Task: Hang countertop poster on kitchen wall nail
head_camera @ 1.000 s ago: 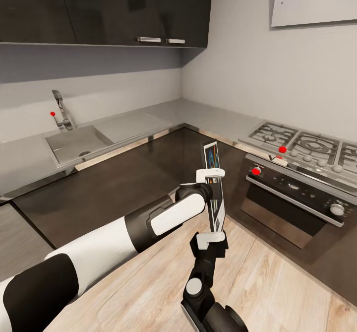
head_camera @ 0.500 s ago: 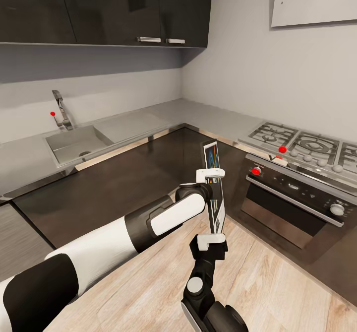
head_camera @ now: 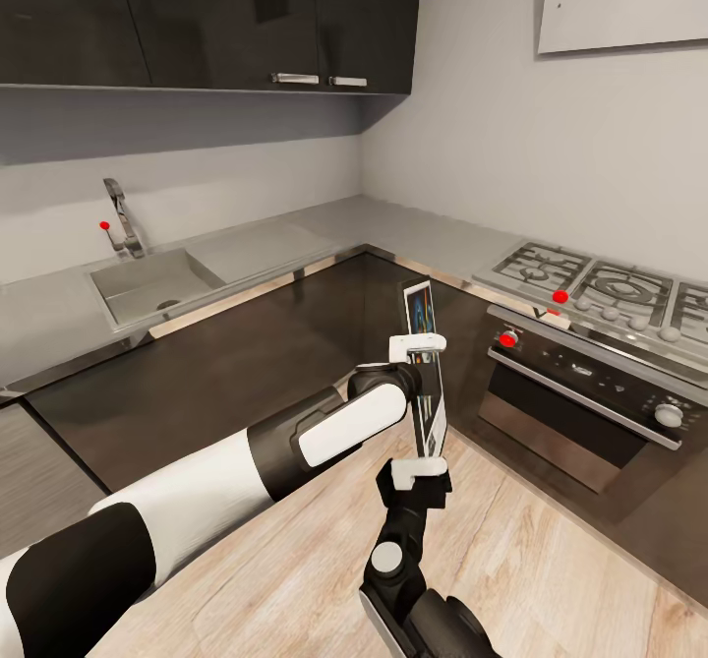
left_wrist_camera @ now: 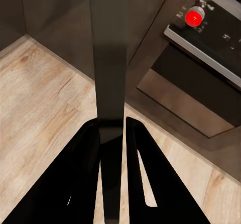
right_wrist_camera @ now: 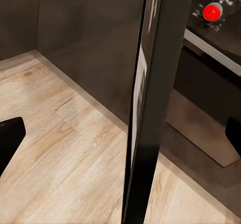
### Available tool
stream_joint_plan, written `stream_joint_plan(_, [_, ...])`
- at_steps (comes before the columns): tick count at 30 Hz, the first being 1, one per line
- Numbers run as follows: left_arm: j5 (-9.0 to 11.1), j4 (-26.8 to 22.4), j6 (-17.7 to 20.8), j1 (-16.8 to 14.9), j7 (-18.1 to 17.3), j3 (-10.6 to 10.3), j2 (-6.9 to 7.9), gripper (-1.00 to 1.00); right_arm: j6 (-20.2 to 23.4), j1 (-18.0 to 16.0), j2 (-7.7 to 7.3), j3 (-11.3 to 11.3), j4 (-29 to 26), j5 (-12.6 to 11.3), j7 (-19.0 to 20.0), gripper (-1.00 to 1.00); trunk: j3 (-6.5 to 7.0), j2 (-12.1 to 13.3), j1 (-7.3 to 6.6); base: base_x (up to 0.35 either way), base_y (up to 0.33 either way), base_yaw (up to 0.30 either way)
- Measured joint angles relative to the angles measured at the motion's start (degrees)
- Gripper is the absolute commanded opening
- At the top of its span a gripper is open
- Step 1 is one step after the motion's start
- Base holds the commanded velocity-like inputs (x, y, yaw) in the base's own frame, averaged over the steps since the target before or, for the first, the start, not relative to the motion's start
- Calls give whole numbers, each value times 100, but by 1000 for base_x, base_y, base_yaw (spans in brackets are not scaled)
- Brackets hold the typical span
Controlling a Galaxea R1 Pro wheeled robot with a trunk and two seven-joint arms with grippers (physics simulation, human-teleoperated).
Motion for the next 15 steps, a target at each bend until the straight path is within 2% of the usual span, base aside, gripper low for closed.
stream_joint_plan(15, [0,0,0,0,0,0,0,-100,-5,-9,0,-9,8,0,0,100,0,0,0,0,0,0])
